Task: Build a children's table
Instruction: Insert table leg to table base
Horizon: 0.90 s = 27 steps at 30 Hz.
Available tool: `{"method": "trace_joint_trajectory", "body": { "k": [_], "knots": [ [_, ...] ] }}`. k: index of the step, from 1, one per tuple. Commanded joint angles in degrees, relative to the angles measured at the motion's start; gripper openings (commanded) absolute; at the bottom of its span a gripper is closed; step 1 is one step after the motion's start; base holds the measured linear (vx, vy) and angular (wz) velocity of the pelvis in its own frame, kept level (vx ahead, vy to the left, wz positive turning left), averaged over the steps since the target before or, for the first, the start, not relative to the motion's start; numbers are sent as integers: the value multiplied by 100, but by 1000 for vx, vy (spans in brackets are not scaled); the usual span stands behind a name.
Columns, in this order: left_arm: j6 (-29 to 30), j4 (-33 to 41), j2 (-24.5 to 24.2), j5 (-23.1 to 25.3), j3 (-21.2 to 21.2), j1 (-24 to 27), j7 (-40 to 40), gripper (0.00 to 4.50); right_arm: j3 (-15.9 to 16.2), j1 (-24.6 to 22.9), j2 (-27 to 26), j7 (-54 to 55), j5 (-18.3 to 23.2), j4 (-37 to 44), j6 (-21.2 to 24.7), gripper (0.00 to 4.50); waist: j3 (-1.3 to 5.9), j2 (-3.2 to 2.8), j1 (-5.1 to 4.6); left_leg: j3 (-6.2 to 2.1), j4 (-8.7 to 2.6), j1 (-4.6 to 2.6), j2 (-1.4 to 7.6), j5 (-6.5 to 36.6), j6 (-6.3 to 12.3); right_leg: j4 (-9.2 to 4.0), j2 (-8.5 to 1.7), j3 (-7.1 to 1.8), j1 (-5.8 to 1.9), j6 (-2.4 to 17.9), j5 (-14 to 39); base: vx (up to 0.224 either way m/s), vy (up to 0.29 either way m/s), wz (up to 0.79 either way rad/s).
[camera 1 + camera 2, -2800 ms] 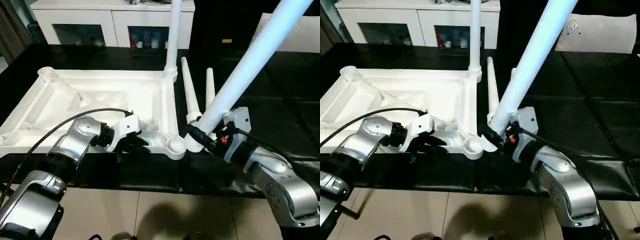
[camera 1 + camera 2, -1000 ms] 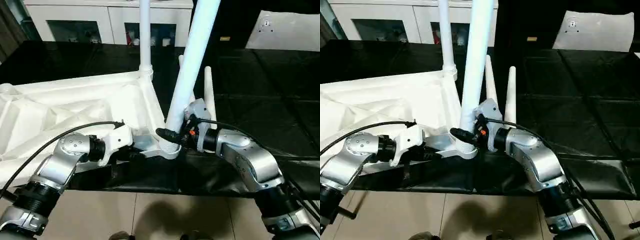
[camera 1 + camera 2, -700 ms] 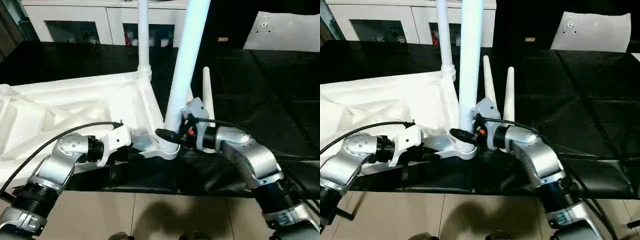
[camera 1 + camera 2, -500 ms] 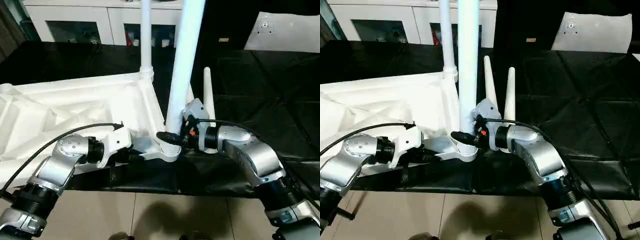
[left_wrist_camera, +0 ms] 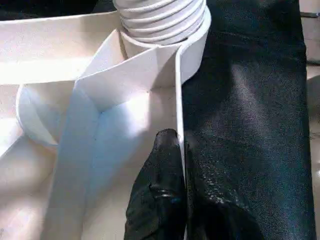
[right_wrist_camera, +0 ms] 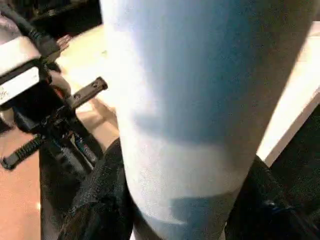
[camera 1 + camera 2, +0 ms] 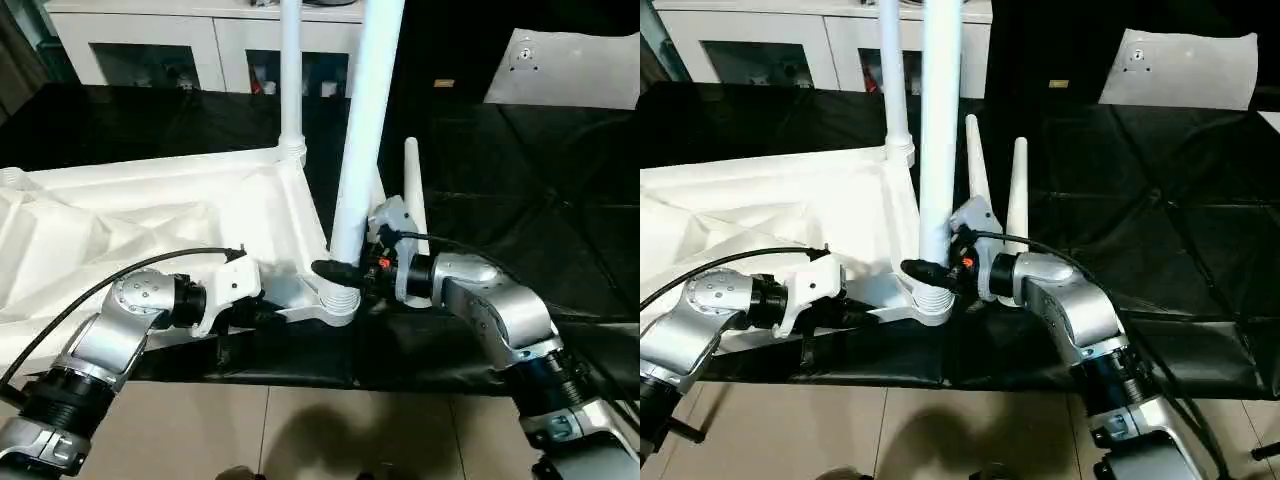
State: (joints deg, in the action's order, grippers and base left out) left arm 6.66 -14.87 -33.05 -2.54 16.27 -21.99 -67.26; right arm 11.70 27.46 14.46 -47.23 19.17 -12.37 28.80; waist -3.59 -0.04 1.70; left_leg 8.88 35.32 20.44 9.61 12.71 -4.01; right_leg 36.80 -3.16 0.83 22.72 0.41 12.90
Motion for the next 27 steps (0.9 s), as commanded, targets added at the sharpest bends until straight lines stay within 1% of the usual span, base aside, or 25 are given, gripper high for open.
{"method": "trace_joint_trajectory", "body": {
  "k": [1, 2, 3, 4, 5, 6, 7, 8, 9, 10, 11, 12, 13, 14, 15, 18, 20, 21, 22, 23, 25, 26, 27],
  "knots": [
    [-97, 46, 42, -170, -75, -4, -68, 0, -42, -383, 41, 197, -88, -489, 95, 190, 358, -87, 28, -40, -431, -6, 274, 240, 242, -348, -415, -230, -328, 1687, -576, 0, 0, 0],
    [-83, 36, 40, -189, -99, -17, -64, 0, -112, -455, 24, 224, -65, -520, 60, 190, 358, -62, 31, -34, -435, -7, 280, 283, 230, -354, -414, -232, -334, 1687, -592, 0, 0, 0],
    [-83, 36, 40, -189, -99, -17, -64, 0, -112, -455, 24, 224, -65, -520, 60, 190, 365, -57, 30, -38, -434, -7, 278, 278, 230, -345, -410, -229, -341, 1692, -618, 0, 0, 0],
    [-68, 18, 46, -217, -141, -34, -42, 0, -198, -553, 2, 262, -48, -544, -24, 190, 356, -73, 28, -38, -440, -5, 276, 329, 222, -356, -408, -225, -334, 1695, -599, 0, 0, 0],
    [-41, -15, 69, -268, -211, -59, -1, 0, -350, -735, -41, 339, 8, -556, -163, 190, 351, -124, 44, -46, -442, -5, 278, 371, 201, -356, -420, -226, -331, 1694, -557, 0, 0, 0],
    [-41, -15, 69, -268, -211, -59, -1, 0, -350, -735, -41, 339, 8, -556, -163, 190, 357, -89, 36, -39, -441, -11, 280, 410, 196, -371, -417, -227, -335, 1689, -516, 0, 0, 0],
    [-34, -53, 96, -303, -278, -80, 55, 0, -496, -916, -95, 394, 91, -546, -281, 190, 364, -120, 43, -39, -441, -11, 275, 412, 194, -376, -414, -224, -337, 1687, -525, 0, 0, 0],
    [-32, -60, 100, -308, -287, -86, 60, 0, -536, -970, -116, 412, 110, -534, -325, 190, 361, -158, 55, -55, -447, -7, 275, 420, 188, -366, -416, -220, -340, 1694, -514, 0, 0, 0],
    [-29, -67, 105, -312, -295, -91, 64, 0, -575, -1023, -137, 429, 129, -521, -368, 190, 363, -138, 50, -48, -448, -6, 275, 435, 192, -379, -413, -221, -341, 1681, -509, 0, 0, 0],
    [-22, -76, 112, -319, -306, -99, 72, 0, -623, -1123, -168, 443, 142, -490, -466, 190, 347, -154, 45, -54, -464, -7, 278, 558, 165, -398, -411, -215, -335, 1668, -356, 0, 0, 0],
    [-17, -93, 125, -323, -314, -115, 81, 0, -643, -1297, -194, 465, 110, -417, -688, 190, 344, -171, 54, -57, -470, -15, 283, 640, 145, -406, -417, -215, -329, 1654, -240, 0, 0, 0],
    [-18, -100, 130, -321, -317, -119, 84, 0, -635, -1344, -197, 473, 95, -396, -762, 190, 333, -181, 53, -55, -484, -25, 292, 809, 100, -435, -430, -222, -317, 1634, -18, 0, 0, 0],
    [-18, -100, 130, -321, -317, -119, 84, 0, -635, -1344, -197, 473, 95, -396, -762, 190, 331, -170, 47, -59, -490, -24, 293, 853, 79, -438, -427, -224, -322, 1629, 49, 0, 0, 0],
    [-17, -107, 147, -318, -314, -130, 94, 0, -584, -1425, -178, 519, -8, -347, -946, 190, 316, -188, 45, -60, -506, -37, 290, 971, 45, -459, -419, -222, -311, 1604, 242, 0, 0, 0],
    [-20, -121, 178, -308, -306, -145, 109, 0, -401, -1527, -83, 580, -303, -308, -1320, 190, 316, -194, 45, -63, -506, -38, 289, 989, 37, -462, -424, -227, -312, 1597, 289, 0, 0, 0],
    [-43, -141, 216, -287, -284, -155, 116, 0, -89, -1575, 92, 611, -756, -271, -1746, 190, 290, -198, 38, -62, -531, -33, 285, 1061, 10, -495, -418, -221, -303, 1505, 537, 0, 0, 0],
    [-64, -153, 222, -268, -267, -158, 109, 0, 2, -1552, 146, 576, -880, -259, -1843, 190, 297, -194, 36, -66, -539, -41, 288, 1035, 41, -510, -427, -235, -313, 1455, 640, 0, 0, 0],
    [-77, -161, 222, -251, -253, -163, 104, 0, 50, -1532, 180, 552, -942, -260, -1892, 190, 293, -183, 31, -63, -542, -37, 289, 998, 58, -513, -419, -237, -314, 1449, 600, 0, 0, 0],
    [-87, -164, 222, -243, -247, -163, 105, 0, 89, -1510, 201, 530, -982, -266, -1920, 190, 300, -193, 30, -61, -535, -34, 288, 927, 86, -506, -422, -238, -314, 1465, 495, 0, 0, 0],
    [-106, -171, 223, -223, -235, -166, 106, 0, 173, -1459, 248, 479, -1067, -280, -1980, 190, 299, -152, 18, -57, -536, -29, 290, 893, 107, -505, -416, -236, -316, 1468, 447, 0, 0, 0],
    [-128, -175, 227, -192, -216, -172, 112, 0, 286, -1375, 313, 398, -1157, -312, -2064, 190, 286, -155, 19, -57, -539, -22, 289, 887, 149, -507, -422, -237, -314, 1459, 498, 0, 0, 0],
    [-147, -160, 208, -173, -200, -168, 91, 0, 374, -1241, 336, 276, -1162, -366, -2043, 190, 272, -121, 11, -57, -541, -18, 289, 896, 178, -511, -422, -239, -310, 1446, 575, 0, 0, 0],
    [-154, -152, 197, -167, -193, -166, 74, 0, 423, -1162, 347, 200, -1160, -413, -2039, 190, 255, -119, -1, -53, -548, -22, 288, 982, 192, -526, -424, -242, -296, 1433, 759, 0, 0, 0]
  ]
}}
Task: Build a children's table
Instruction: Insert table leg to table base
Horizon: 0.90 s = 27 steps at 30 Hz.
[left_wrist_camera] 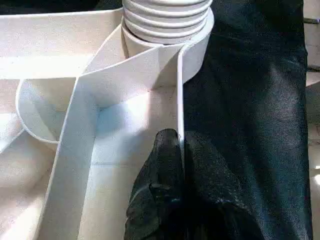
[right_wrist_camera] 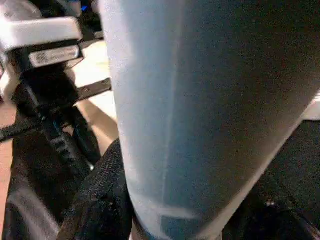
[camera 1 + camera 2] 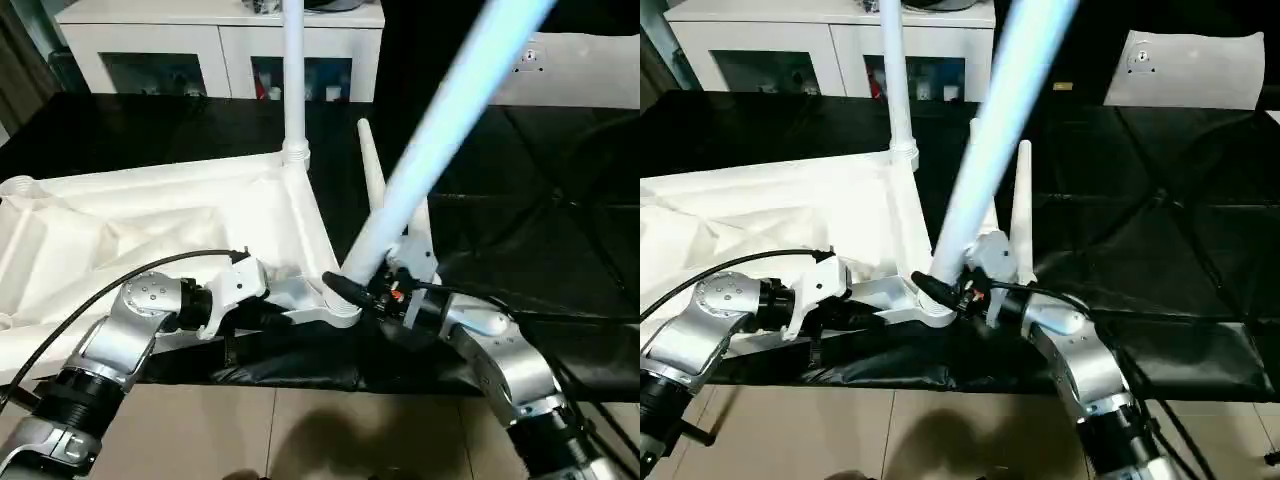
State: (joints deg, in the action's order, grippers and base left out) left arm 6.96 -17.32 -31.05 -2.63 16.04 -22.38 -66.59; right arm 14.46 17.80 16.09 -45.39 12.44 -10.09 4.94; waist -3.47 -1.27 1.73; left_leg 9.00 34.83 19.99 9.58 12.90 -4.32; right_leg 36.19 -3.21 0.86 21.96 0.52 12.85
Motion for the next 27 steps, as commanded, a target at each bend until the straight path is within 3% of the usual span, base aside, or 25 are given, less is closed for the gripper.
{"method": "trace_joint_trajectory", "body": {
  "k": [1, 2, 4, 7, 8, 14, 15, 19, 22, 27],
  "knots": [
    [-199, 101, -22, -149, -158, -127, -25, 0, 225, -76, 194, -104, -487, -732, 355, 190, 231, 10, -9, -61, -502, 19, 297, 995, 231, -487, -423, -253, -206, 1397, 877, 0, 0, 0],
    [-214, 108, -42, -139, -139, -136, -66, 0, 301, 58, 194, -283, -472, -855, 394, 190, 233, 6, -12, -64, -504, 20, 295, 1017, 230, -482, -422, -251, -206, 1395, 920, 0, 0, 0],
    [-235, 106, -67, -123, -104, -172, -136, 0, 397, 206, 194, -604, -399, -1014, 485, 190, 168, 53, -35, -63, -522, 29, 296, 1102, 272, -509, -427, -261, -169, 1351, 1150, 0, 0, 0],
    [-250, 85, -77, -123, -88, -206, -186, 0, 469, 257, 207, -852, -326, -1087, 553, 190, 170, 55, -36, -61, -532, 21, 308, 1000, 300, -512, -424, -262, -179, 1355, 1054, 0, 0, 0],
    [-272, 25, -80, -128, -77, -267, -243, 0, 607, 274, 264, -1135, -278, -1135, 648, 190, 119, 70, -33, -57, -546, 31, 309, 957, 330, -515, -417, -265, -154, 1346, 965, 0, 0, 0],
    [-543, -713, -42, 33, -82, -810, -223, 0, 1011, 212, 398, -1716, -240, -958, 949, 189, 113, 62, -10, -37, -550, 1, 310, 738, 418, -507, -400, -247, -158, 1440, 519, 0, 0, 0],
    [-617, -920, -32, 82, -99, -956, -169, 0, 1045, 198, 387, -1740, -246, -930, 968, 189, 110, 38, 11, -32, -555, -21, 318, 795, 396, -506, -408, -246, -150, 1448, 526, 0, 0, 0],
    [-799, -1386, -55, 233, -123, -1282, -31, 0, 1058, 197, 284, -1711, -312, -981, 945, 189, 91, 29, 11, -34, -605, -20, 349, 1164, 221, -543, -445, -252, -154, 1390, 982, 0, 0, 0],
    [-837, -1549, -101, 249, -176, -1384, -42, 0, 1013, 205, 175, -1607, -336, -1026, 927, 189, 105, 8, -1, -37, -621, -14, 356, 1123, 179, -538, -456, -249, -167, 1390, 879, 0, 0, 0],
    [-802, -1420, -269, 172, -225, -1149, -85, 0, 854, 289, -58, -1211, -400, -1241, 767, 189, 86, 21, -17, -30, -652, -17, 369, 1277, 121, -563, -474, -260, -146, 1420, 1030, 0, 0, 0]
  ]
}}
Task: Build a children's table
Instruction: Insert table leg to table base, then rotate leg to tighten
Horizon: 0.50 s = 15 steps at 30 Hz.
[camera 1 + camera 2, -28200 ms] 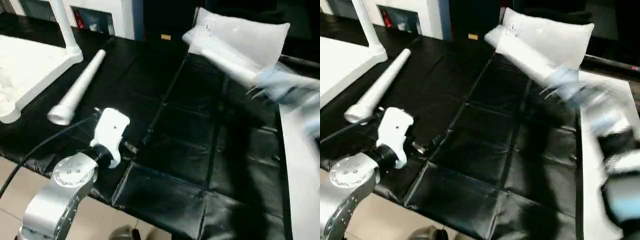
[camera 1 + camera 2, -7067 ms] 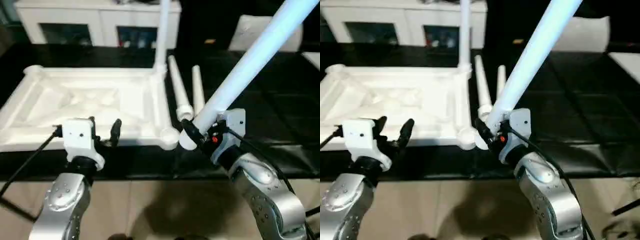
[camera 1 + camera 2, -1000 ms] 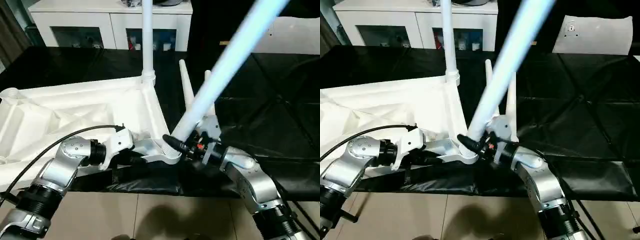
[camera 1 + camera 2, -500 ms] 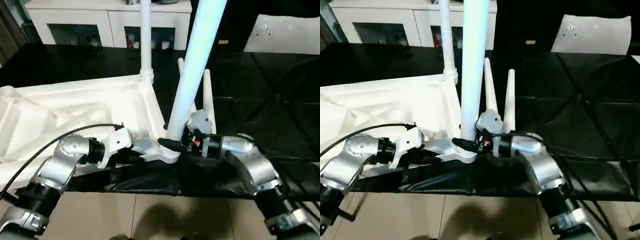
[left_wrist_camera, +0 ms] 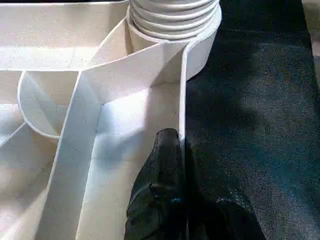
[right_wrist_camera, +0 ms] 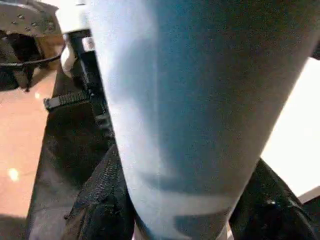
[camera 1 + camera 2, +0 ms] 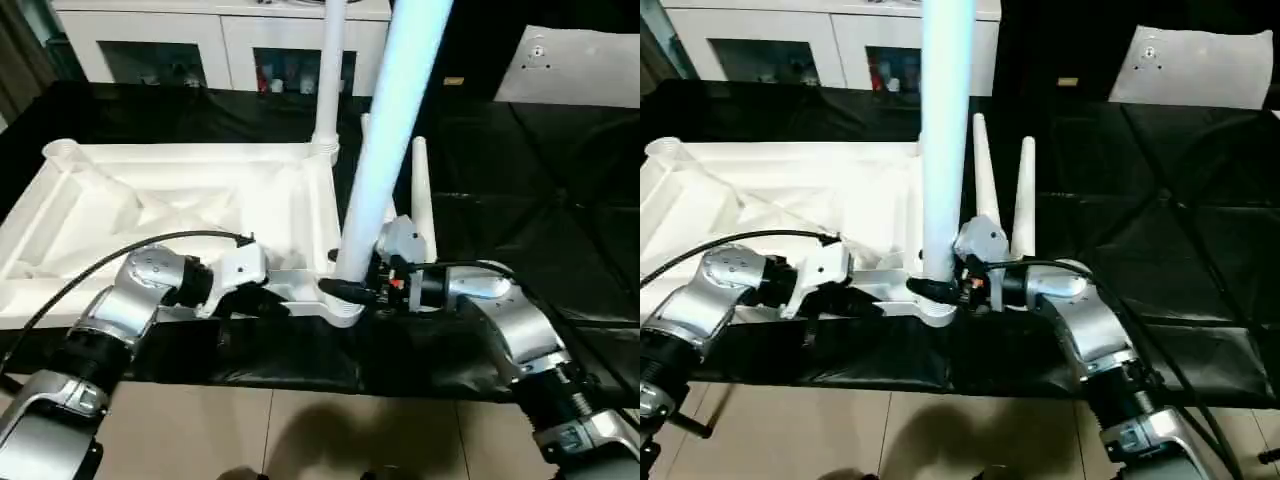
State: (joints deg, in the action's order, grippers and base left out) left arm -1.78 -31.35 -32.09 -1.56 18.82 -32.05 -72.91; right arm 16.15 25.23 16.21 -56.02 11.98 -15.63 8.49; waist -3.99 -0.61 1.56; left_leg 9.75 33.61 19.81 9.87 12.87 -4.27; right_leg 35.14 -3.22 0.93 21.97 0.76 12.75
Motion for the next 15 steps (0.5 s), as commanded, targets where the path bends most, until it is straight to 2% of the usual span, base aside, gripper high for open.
{"method": "trace_joint_trajectory", "body": {
  "k": [1, 2, 3, 4, 6, 7, 8, 9, 10, 11, 12, 13, 14, 15],
  "knots": [
    [62, -12, -184, 46, -507, -152, 541, 0, 666, -442, -95, -103, -362, -712, 399, 189, 131, -43, -7, -111, -543, 11, 339, 1309, 105, -467, -475, -267, -152, 1370, 1142, 0, 0, 0],
    [100, 100, -234, 7, -535, -33, 547, 0, 619, -408, -154, 13, -382, -779, 364, 189, 125, -28, -18, -114, -553, 1, 338, 1409, 79, -494, -481, -278, -140, 1297, 1427, 0, 0, 0],
    [161, 254, -286, -24, -567, 100, 557, 0, 574, -373, -205, 122, -407, -844, 324, 189, 125, -29, -25, -123, -560, 10, 346, 1420, 57, -490, -500, -283, -148, 1294, 1491, 0, 0, 0],
    [230, 427, -341, -54, -602, 244, 569, 0, 527, -334, -256, 240, -442, -915, 269, 189, 122, -17, -64, -137, -573, 50, 340, 1390, 39, -488, -511, -287, -175, 1246, 1606, 0, 0, 0],
    [287, 586, -392, -82, -637, 380, 576, 0, 473, -297, -310, 351, -486, -986, 213, 189, 122, -25, -108, -128, -578, 17, 340, 1371, 57, -518, -488, -289, -133, 1205, 1670, 0, 0, 0],
    [493, 990, -462, -158, -715, 645, 609, 0, 373, -228, -407, 545, -514, -1103, 161, 189, 134, 3, -119, -124, -576, 15, 346, 1333, 58, -510, -490, -290, -140, 1232, 1608, 0, 0, 0],
    [752, 1478, -512, -239, -803, 935, 674, 0, 257, -156, -513, 762, -517, -1219, 129, 189, 152, 2, -170, -140, -581, 54, 358, 1180, 80, -463, -502, -287, -178, 1318, 1362, 0, 0, 0],
    [1093, 2075, -526, -335, -890, 1252, 788, 0, 141, -68, -621, 956, -492, -1333, 122, 189, 144, -3, -198, -135, -583, 61, 344, 1096, 110, -469, -481, -286, -172, 1341, 1247, 0, 0, 0],
    [1413, 2637, -497, -401, -964, 1530, 940, 0, 51, 9, -716, 1109, -465, -1421, 104, 189, 150, 24, -249, -137, -581, 98, 347, 903, 154, -448, -460, -271, -198, 1422, 922, 0, 0, 0],
    [1563, 2889, -456, -423, -995, 1641, 1035, 0, 13, 46, -759, 1169, -452, -1460, 98, 189, 171, 0, -267, -138, -564, 100, 362, 819, 150, -403, -473, -277, -214, 1487, 694, 0, 0, 0],
    [1762, 3196, -382, -449, -1032, 1770, 1170, 0, -31, 92, -811, 1238, -434, -1501, 100, 189, 163, -20, -293, -121, -550, 83, 356, 743, 191, -404, -439, -279, -194, 1577, 400, 0, 0, 0],
    [1902, 3396, -317, -467, -1058, 1848, 1272, 0, -58, 122, -845, 1279, -421, -1525, 108, 189, 173, 9, -297, -97, -533, 68, 340, 700, 216, -412, -409, -278, -189, 1606, 292, 0, 0, 0],
    [2250, 3888, -82, -436, -1080, 1998, 1615, 0, -108, 219, -934, 1384, -422, -1613, 108, 189, 222, -3, -292, -61, -473, 51, 336, 338, 292, -351, -388, -293, -214, 1726, -418, 0, 0, 0],
    [2333, 4000, -26, -422, -1078, 2028, 1697, 0, -116, 243, -954, 1407, -426, -1638, 105, 189, 226, -2, -281, -65, -460, 69, 330, 184, 340, -329, -380, -288, -225, 1765, -700, 0, 0, 0]
  ]
}}
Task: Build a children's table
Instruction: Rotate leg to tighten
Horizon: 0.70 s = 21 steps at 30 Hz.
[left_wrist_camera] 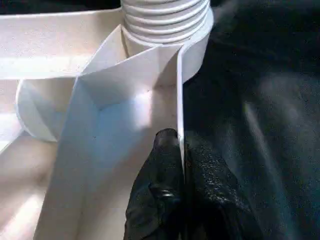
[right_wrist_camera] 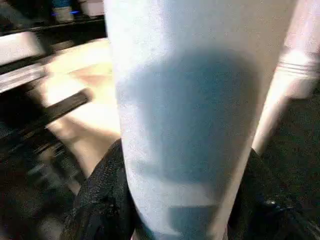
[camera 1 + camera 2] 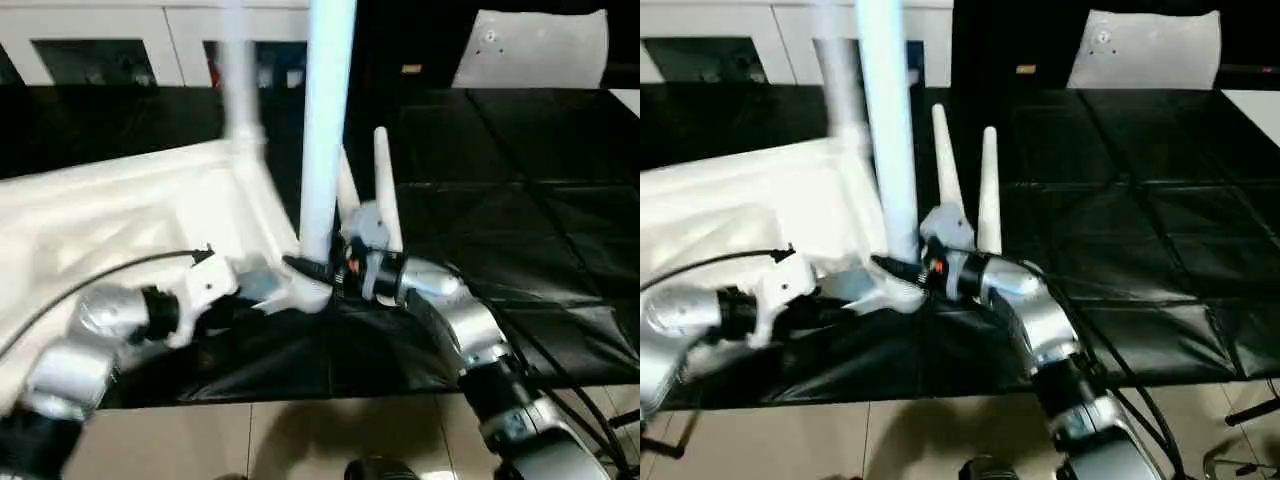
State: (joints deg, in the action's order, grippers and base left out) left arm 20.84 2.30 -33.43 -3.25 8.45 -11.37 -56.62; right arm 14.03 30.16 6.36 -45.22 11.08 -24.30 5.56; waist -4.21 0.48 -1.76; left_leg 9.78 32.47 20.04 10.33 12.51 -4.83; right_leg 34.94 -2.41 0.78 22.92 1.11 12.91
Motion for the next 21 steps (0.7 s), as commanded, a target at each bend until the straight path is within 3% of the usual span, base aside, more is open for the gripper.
{"method": "trace_joint_trajectory", "body": {
  "k": [1, 3, 6, 7, 10, 17, 18, 21],
  "knots": [
    [188, 755, 169, -225, -18, -11, 146, 0, 93, -219, 10, 349, -343, -805, 393, 189, 255, -61, 85, -54, -335, 50, 272, 38, 509, -282, -438, -260, -331, 1759, -1044, 0, 0, 0],
    [494, 1071, 264, -169, 72, 56, 302, 0, 61, -132, -60, 424, -347, -943, 356, 189, 246, -34, 131, -36, -329, 32, 259, 134, 585, -303, -433, -251, -317, 1729, -947, 0, 0, 0],
    [950, 1521, 353, -52, 252, 104, 525, 0, 28, -4, -173, 548, -359, -1168, 296, 189, 238, -56, 151, -54, -351, 35, 301, 294, 473, -300, -457, -241, -323, 1721, -637, 0, 0, 0],
    [1005, 1549, 379, -8, 283, 99, 593, 0, 35, 8, -204, 553, -357, -1199, 287, 189, 235, -12, 133, -47, -355, 31, 293, 391, 434, -321, -441, -239, -322, 1685, -427, 0, 0, 0],
    [998, 1487, 373, 154, 302, 85, 736, 0, 36, 4, -257, 563, -366, -1224, 279, 189, 237, -29, 140, -51, -349, 11, 285, 476, 354, -334, -437, -248, -305, 1616, -221, 0, 0, 0],
    [1056, 1390, 305, 215, 278, 25, 892, 0, -5, -53, -317, 465, -343, -1306, 220, 189, 267, -31, 159, -48, -321, 20, 259, 353, 366, -303, -434, -249, -324, 1582, -506, 0, 0, 0],
    [1085, 1402, 304, 213, 282, 20, 905, 0, -25, -50, -328, 432, -313, -1327, 216, 224, 269, -30, 160, -50, -322, 16, 261, 360, 369, -302, -432, -246, -323, 1587, -505, 0, 0, 0],
    [1044, 1332, 297, 236, 271, -23, 905, 0, -98, -30, -352, 448, -251, -1360, 184, 245, 288, -53, 167, -54, -309, 17, 259, 296, 390, -283, -433, -244, -336, 1629, -629, 0, 0, 0]
  ]
}}
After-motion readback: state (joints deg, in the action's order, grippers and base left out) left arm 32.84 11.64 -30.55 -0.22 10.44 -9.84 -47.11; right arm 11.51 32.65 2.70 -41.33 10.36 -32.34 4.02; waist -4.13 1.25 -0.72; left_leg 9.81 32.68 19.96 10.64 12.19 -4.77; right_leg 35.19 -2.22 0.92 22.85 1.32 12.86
